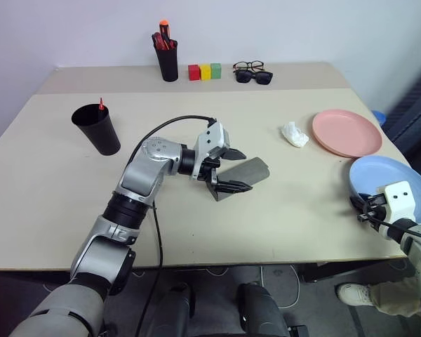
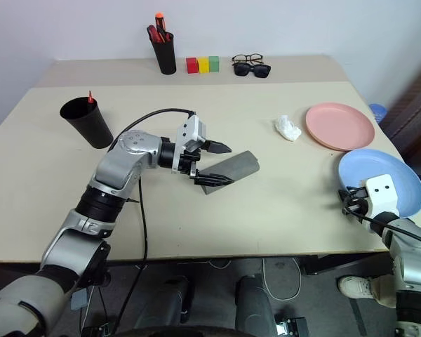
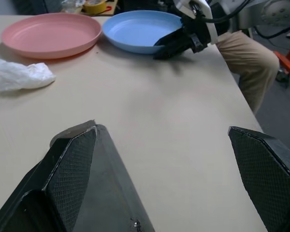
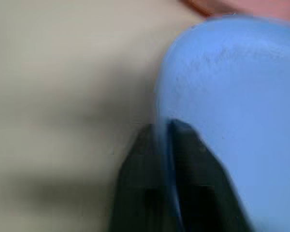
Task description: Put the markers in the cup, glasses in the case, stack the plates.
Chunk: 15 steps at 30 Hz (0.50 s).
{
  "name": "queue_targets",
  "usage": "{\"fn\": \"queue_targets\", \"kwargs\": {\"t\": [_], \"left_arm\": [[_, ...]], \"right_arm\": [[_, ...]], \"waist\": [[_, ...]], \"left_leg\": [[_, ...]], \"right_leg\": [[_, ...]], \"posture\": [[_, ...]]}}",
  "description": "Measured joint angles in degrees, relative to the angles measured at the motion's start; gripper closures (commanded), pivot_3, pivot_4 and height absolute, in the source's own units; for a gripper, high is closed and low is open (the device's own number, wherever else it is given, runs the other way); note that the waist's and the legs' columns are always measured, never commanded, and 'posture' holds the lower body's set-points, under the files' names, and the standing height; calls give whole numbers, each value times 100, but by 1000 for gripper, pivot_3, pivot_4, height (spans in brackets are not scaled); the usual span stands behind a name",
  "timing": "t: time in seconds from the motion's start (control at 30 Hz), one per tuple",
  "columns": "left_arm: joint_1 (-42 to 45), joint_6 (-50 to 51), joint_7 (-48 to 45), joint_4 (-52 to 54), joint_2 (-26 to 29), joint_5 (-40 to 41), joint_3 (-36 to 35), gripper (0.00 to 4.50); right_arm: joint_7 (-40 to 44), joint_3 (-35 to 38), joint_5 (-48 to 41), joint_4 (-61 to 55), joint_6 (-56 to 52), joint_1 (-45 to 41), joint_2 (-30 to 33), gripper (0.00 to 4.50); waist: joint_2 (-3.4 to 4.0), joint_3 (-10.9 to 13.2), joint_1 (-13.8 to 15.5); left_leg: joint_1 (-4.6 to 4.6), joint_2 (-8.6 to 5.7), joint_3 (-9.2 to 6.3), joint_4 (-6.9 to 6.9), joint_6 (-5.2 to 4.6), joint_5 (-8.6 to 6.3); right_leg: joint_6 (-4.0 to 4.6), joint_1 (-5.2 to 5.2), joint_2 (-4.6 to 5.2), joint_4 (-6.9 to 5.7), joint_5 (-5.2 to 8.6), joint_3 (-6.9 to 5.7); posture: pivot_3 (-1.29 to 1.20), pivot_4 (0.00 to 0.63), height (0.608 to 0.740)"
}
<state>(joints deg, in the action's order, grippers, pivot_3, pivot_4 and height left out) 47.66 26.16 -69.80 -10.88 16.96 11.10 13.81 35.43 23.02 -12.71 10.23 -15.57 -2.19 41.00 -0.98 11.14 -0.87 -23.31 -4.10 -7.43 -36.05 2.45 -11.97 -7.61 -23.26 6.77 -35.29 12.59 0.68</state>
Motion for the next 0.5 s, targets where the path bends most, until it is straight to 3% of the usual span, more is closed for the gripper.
{"fn": "queue_targets", "kwargs": {"t": [0.5], "left_arm": [[-1, 105, 259, 99, 57, 168, 4, 0]], "right_arm": [[-270, -104, 280, -288, -99, -178, 210, 4451]], "waist": [[3, 1, -6]], "left_leg": [[1, 0, 2, 1, 0, 0]], "right_leg": [[-14, -1, 0, 3, 11, 2]], "posture": [[0, 150, 740]]}}
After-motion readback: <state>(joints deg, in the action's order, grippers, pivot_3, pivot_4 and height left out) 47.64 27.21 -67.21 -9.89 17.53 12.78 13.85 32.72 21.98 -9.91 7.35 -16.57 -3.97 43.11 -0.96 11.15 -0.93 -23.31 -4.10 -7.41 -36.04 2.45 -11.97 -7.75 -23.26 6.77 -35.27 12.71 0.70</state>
